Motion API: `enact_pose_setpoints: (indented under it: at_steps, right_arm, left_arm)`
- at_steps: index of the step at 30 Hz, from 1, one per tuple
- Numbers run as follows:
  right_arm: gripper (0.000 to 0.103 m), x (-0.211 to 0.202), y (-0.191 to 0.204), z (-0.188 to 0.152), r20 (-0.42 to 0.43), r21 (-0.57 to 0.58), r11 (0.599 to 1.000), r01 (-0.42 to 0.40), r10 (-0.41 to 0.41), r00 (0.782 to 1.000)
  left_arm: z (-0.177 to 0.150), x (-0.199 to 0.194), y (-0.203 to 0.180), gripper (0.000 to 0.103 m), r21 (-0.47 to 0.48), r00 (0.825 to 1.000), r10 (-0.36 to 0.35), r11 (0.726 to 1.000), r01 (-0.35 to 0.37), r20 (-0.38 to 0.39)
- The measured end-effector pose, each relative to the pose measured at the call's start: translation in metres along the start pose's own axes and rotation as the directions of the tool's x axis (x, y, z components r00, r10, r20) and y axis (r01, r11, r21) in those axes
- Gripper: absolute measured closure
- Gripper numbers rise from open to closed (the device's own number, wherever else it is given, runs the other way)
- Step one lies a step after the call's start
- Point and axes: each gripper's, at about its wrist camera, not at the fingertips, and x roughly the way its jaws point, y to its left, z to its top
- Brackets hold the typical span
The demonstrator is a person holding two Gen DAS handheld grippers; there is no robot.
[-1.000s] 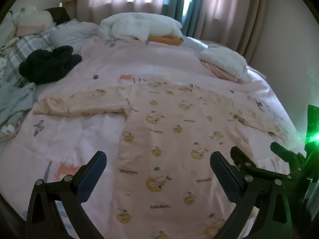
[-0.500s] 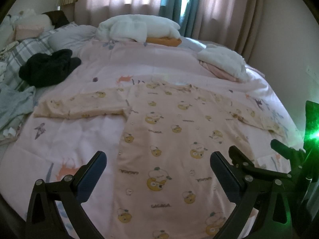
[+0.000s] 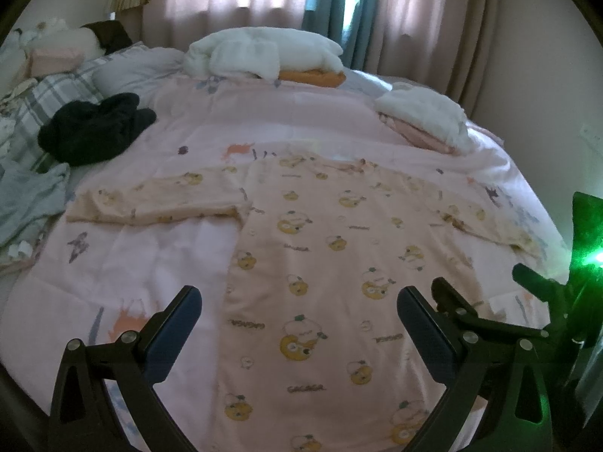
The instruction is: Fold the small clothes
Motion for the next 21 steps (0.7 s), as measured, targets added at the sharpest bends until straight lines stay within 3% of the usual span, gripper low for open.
enact_pose_setpoints:
  at_steps: [21]
  right_arm:
    - [0.0, 0.005, -0.017, -0.002, -0.018, 0.04, 0.999, 0.026, -0.025, 1.0]
  left_arm:
    - [-0.002, -0.002, -0.012, 0.0, 0.027, 1.0, 0.018, 0.999, -0.019, 0.013]
